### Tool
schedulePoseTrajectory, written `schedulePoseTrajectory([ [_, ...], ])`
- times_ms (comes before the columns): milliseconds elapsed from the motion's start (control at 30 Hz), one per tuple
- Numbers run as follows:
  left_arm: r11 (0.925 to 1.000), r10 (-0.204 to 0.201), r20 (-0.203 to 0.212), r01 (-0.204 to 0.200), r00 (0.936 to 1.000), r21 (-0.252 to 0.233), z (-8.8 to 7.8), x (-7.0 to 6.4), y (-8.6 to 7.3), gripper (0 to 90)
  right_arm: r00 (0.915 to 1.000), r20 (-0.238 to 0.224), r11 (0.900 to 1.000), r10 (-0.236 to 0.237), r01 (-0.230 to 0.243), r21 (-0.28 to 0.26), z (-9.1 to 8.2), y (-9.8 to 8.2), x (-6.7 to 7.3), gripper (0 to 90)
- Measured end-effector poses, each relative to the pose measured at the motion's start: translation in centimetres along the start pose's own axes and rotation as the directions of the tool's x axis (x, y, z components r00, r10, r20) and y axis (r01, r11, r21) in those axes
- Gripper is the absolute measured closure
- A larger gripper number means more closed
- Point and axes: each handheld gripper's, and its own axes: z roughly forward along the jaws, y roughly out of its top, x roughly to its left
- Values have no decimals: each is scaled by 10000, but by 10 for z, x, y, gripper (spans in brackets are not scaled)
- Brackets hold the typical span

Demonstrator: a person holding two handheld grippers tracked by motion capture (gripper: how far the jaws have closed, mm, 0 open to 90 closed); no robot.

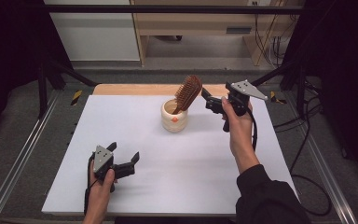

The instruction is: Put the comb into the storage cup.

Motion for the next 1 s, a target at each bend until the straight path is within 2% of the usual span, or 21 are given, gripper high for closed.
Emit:
schedulePoseTrajectory([
  [200,10000,55,35,-55,10000,30,1,-1,0,33,9999,-58,9997,-94,93,-214,-3,3,-1,36],
  [433,9999,-101,20,101,9999,-67,0,2,0,33,9996,-169,9990,-222,216,-383,-9,4,-3,31],
  [633,9998,-134,-98,133,9999,-126,-2,5,1,32,9996,-49,9992,-266,264,-308,-17,4,-6,30],
  [833,9998,-207,-7,207,9998,-57,-3,7,1,32,9994,66,9991,-331,333,-249,-24,4,-9,27],
  [933,9997,-246,-35,246,9997,-72,-5,10,1,32,9996,125,9995,-235,237,-211,-28,3,-11,27],
  [1000,9992,-385,-105,384,9992,-130,-7,14,2,32,9994,117,9993,-340,342,-172,-30,2,-13,27],
])
